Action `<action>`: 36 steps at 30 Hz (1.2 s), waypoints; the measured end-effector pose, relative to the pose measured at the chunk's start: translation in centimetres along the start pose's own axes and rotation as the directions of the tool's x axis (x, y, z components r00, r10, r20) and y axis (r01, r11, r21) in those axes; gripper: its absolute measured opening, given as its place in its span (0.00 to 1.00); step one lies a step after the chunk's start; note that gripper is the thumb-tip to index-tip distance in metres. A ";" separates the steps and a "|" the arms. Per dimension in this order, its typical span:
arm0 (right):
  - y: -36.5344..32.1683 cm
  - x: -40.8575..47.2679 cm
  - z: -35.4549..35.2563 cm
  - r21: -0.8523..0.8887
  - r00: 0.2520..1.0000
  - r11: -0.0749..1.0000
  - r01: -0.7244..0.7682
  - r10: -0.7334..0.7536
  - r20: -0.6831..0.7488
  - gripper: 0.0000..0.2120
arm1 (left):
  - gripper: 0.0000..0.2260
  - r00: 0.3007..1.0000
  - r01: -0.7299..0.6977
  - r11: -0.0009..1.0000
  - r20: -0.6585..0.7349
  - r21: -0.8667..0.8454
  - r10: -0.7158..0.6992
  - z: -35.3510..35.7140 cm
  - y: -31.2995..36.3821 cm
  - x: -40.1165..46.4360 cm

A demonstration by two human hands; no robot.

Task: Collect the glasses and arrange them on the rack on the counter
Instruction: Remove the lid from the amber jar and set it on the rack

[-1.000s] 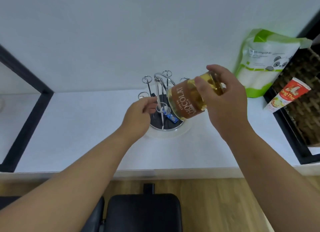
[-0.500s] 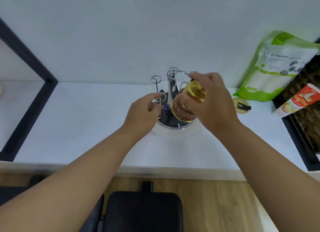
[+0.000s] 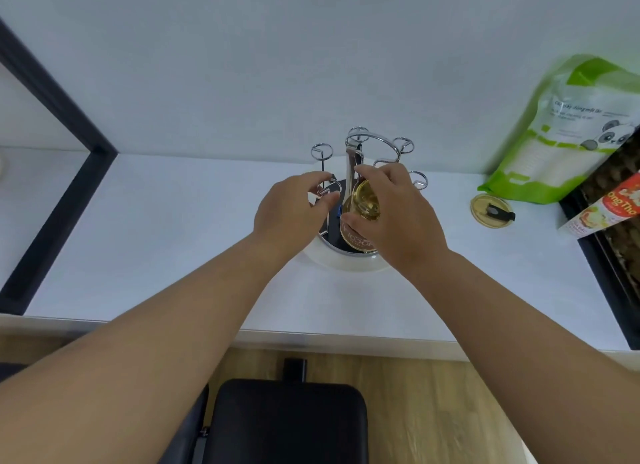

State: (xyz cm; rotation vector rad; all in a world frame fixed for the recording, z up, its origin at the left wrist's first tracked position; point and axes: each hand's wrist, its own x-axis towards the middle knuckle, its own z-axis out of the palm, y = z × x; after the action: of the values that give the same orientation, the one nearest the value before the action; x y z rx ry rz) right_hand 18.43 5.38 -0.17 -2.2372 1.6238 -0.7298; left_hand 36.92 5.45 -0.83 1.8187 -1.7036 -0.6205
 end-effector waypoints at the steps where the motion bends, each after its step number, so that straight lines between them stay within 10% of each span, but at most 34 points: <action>1: 0.1 0.0 0.2 -0.003 1.000 1.000 -0.004 0.004 0.002 0.33 | 0.18 1.000 -0.010 1.000 -0.003 0.005 0.010 0.0 -0.1 0.1; 25: -0.7 0.0 0.1 -0.067 0.992 0.995 -0.069 0.075 0.099 0.40 | 0.19 0.998 0.026 0.997 0.056 0.073 -0.030 -0.9 0.8 1.1; 36: -5.3 1.0 -11.8 -0.003 0.999 1.000 -0.019 0.019 -0.030 0.28 | 0.18 0.970 -0.240 0.971 -0.033 0.011 0.240 -8.5 11.8 -0.9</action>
State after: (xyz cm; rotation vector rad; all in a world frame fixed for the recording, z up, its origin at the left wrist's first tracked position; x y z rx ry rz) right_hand 16.44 6.90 12.51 -2.2200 1.6594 -0.7600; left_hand 33.89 6.71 13.34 1.5851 -1.8676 -0.4794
